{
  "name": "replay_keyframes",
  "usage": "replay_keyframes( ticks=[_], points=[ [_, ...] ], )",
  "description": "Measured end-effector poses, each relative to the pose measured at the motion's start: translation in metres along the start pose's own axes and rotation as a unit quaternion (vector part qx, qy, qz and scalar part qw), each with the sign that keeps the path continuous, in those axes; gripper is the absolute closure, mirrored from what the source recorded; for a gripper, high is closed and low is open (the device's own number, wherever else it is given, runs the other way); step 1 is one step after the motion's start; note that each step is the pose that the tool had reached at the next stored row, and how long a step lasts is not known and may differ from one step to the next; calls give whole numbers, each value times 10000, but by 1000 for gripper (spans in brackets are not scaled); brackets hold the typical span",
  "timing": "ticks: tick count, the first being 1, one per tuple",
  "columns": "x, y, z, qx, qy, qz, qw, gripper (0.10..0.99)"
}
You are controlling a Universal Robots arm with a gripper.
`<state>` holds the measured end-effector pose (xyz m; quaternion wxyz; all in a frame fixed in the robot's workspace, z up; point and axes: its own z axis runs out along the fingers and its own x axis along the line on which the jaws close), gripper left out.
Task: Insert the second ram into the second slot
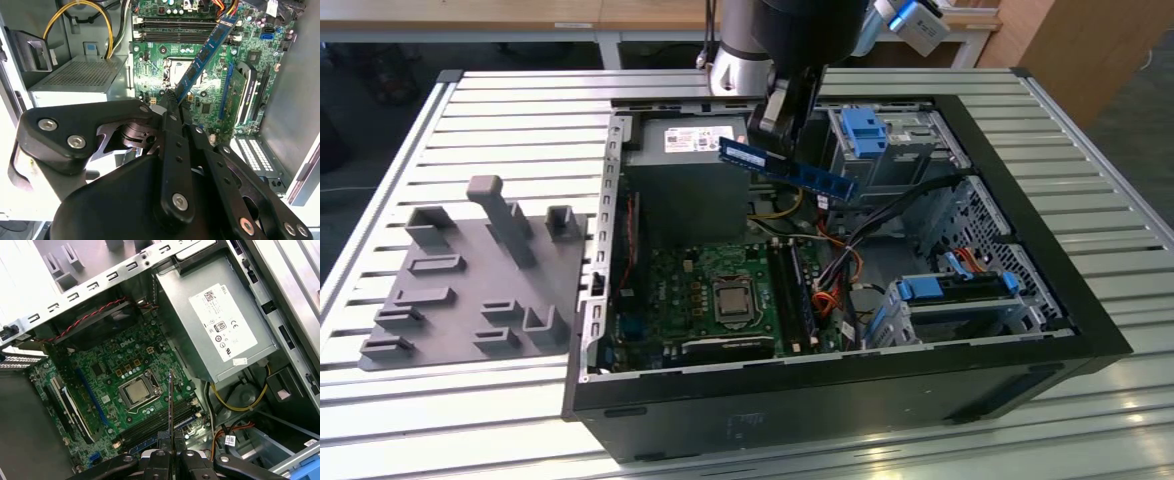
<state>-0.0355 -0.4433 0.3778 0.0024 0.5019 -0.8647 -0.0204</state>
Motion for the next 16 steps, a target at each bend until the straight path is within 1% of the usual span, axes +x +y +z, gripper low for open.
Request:
replay_keyframes(
  ticks=[16],
  points=[
    [0, 0, 0, 1, -4, 96, 10000, 949]
  ],
)
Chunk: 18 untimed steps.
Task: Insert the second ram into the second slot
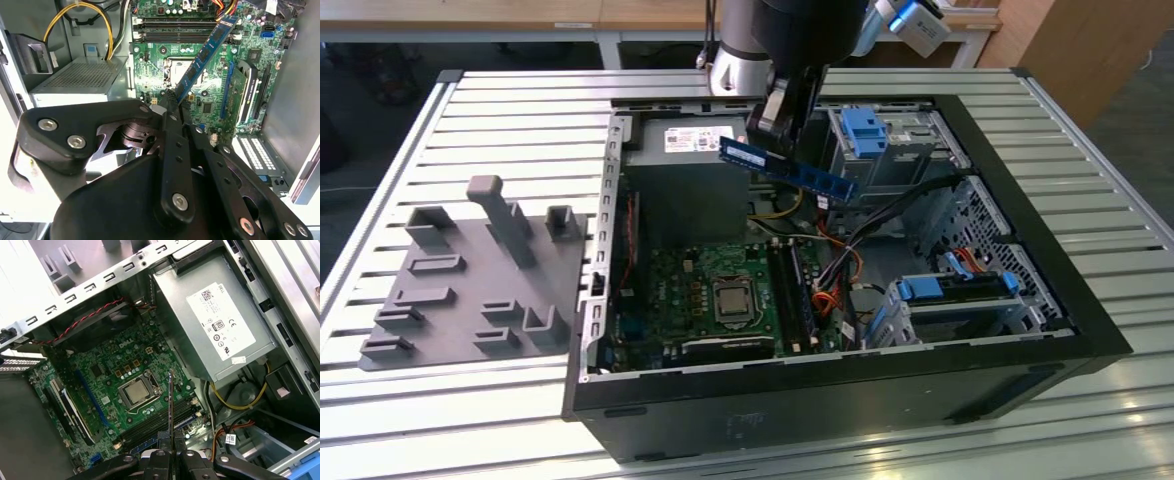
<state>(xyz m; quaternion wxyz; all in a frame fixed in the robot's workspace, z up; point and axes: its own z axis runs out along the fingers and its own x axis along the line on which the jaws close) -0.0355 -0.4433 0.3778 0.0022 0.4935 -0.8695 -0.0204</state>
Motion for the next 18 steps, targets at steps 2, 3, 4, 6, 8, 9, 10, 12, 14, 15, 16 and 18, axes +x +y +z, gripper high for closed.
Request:
replay_keyframes(
  ticks=[2, 3, 4, 6, 8, 9, 10, 12, 14, 15, 16, 18],
  points=[
    [0, 0, 0, 0, -1, 12, 10000, 949],
    [0, 0, 0, 0, -1, 18, 10000, 949],
    [0, 0, 0, 0, -1, 24, 10000, 949],
    [0, 0, 0, 1, -1, 38, 10000, 949],
    [0, 0, 0, 1, -2, 51, 10000, 949],
    [0, 0, 0, 1, -2, 58, 10000, 949],
    [0, 0, 0, 1, -2, 64, 10000, 949],
    [0, 0, 0, 1, -3, 77, 10000, 949],
    [0, 0, 0, 2, -3, 90, 10000, 949],
    [0, 0, 0, 2, -3, 97, 10000, 949],
    [0, 0, 0, 2, -4, 103, 9999, 949],
    [0, 0, 0, 2, -4, 115, 9999, 949]
  ],
)
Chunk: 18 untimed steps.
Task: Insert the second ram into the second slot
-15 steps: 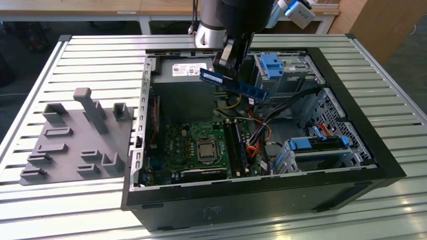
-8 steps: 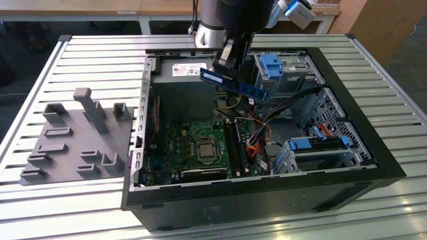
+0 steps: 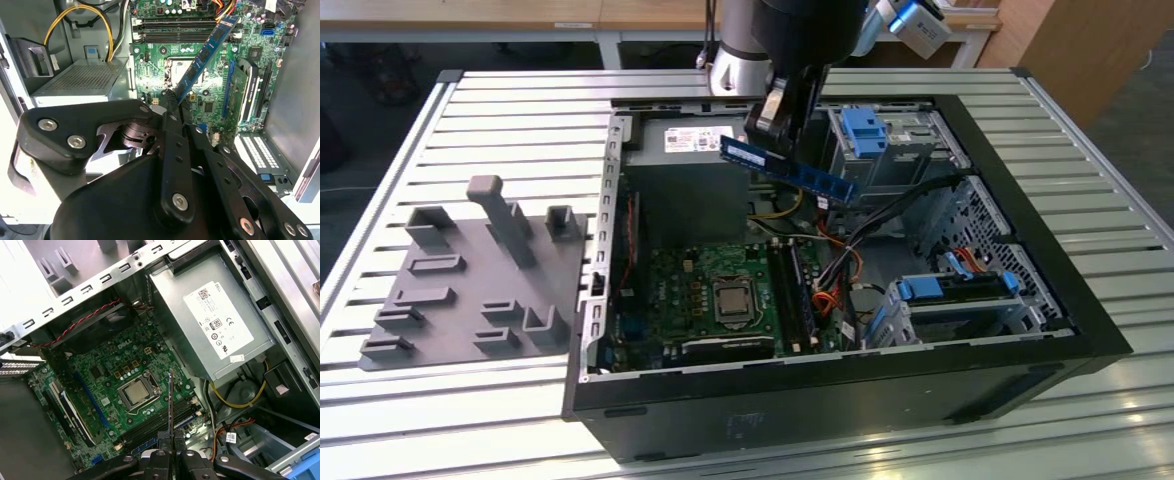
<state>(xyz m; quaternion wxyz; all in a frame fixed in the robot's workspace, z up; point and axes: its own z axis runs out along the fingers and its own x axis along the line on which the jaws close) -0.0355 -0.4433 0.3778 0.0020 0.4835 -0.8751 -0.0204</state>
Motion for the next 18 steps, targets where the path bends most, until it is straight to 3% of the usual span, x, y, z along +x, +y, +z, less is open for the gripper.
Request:
replay_keyframes(
  ticks=[18],
  points=[
    [0, 0, 0, 2, -4, 110, 9999, 949]
  ],
)
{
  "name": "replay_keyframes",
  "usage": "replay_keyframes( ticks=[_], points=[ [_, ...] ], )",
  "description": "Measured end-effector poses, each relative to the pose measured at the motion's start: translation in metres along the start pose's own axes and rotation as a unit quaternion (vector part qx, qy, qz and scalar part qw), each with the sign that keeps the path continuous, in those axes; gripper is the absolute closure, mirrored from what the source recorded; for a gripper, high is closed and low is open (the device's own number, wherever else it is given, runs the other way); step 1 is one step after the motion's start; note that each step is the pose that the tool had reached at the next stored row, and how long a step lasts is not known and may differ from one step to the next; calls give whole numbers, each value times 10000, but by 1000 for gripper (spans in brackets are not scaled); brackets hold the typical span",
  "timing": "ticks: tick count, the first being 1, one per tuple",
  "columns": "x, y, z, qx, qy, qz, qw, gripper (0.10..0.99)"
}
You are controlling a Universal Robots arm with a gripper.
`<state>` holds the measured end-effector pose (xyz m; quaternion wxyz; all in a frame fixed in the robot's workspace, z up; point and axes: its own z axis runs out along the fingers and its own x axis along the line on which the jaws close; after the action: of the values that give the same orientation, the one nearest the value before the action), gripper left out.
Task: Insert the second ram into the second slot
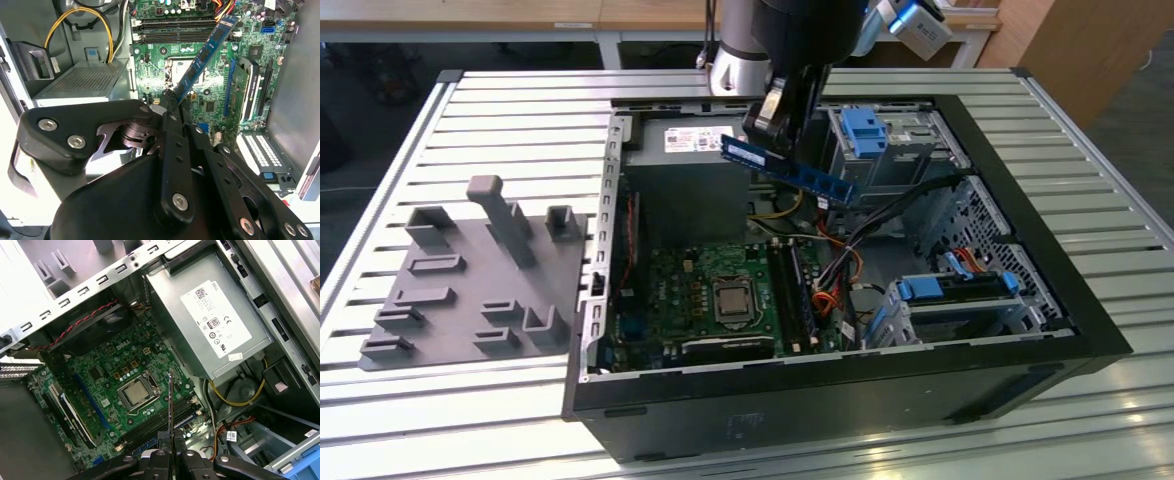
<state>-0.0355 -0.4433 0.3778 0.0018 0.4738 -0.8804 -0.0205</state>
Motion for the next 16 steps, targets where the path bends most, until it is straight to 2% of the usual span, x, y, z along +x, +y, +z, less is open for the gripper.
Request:
replay_keyframes(
  ticks=[16],
  points=[
    [0, 0, 0, 2, -4, 100, 9999, 949]
  ],
)
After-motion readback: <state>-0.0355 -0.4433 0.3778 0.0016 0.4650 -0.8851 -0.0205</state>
